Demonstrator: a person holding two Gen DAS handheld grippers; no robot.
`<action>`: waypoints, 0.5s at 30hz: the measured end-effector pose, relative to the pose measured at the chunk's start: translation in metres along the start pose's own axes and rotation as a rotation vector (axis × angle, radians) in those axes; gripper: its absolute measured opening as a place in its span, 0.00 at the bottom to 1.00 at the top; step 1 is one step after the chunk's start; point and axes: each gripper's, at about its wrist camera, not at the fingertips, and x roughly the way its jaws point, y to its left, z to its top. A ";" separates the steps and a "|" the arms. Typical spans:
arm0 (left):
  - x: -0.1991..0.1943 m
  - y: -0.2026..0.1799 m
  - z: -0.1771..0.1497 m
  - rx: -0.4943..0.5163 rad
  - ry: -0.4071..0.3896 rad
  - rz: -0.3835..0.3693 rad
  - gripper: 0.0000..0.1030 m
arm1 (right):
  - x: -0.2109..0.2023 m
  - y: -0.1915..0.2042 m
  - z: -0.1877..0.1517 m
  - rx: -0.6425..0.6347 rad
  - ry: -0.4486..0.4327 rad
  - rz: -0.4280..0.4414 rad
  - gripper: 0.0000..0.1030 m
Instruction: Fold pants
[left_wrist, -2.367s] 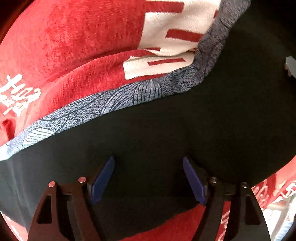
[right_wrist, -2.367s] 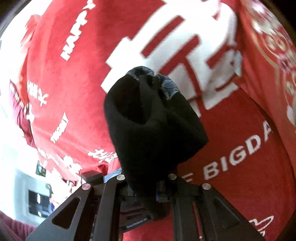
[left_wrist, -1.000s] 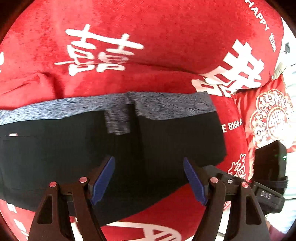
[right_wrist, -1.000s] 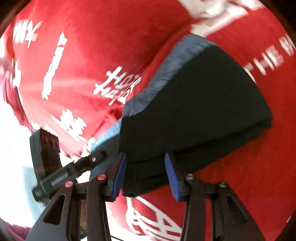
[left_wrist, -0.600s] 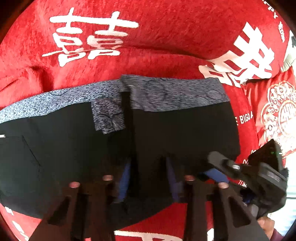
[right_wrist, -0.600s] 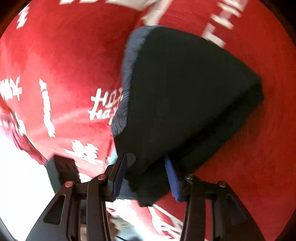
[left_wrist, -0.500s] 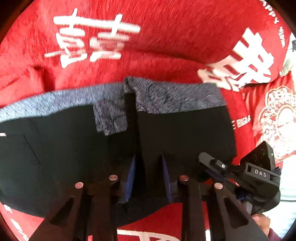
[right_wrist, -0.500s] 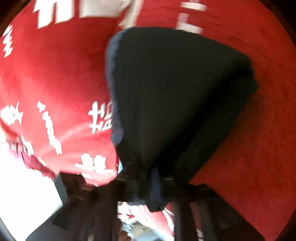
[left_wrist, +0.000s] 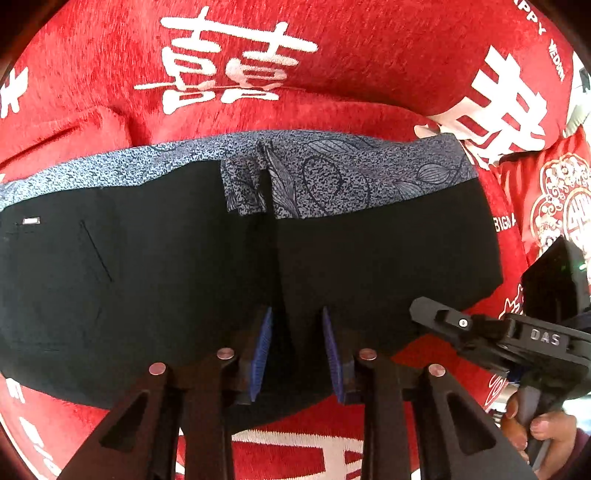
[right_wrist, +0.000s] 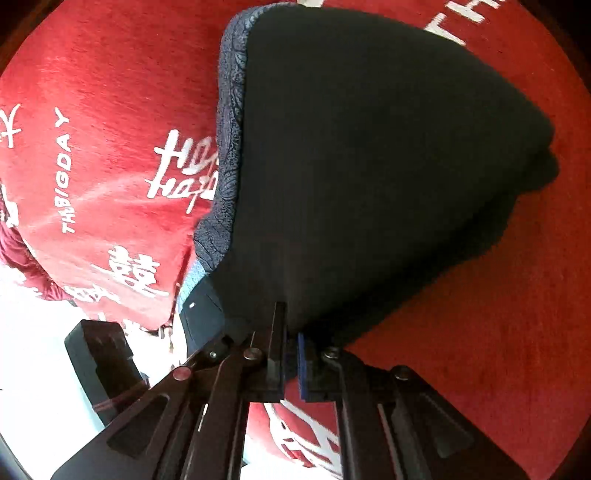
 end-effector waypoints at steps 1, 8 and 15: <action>-0.002 0.000 0.001 0.001 0.001 0.034 0.53 | -0.002 0.007 0.000 -0.036 0.009 -0.021 0.05; -0.043 0.000 0.018 0.009 -0.089 0.108 0.73 | -0.035 0.076 0.006 -0.375 0.089 -0.067 0.38; -0.032 -0.044 0.054 0.083 -0.113 0.094 0.73 | -0.079 0.071 0.100 -0.401 -0.131 -0.243 0.51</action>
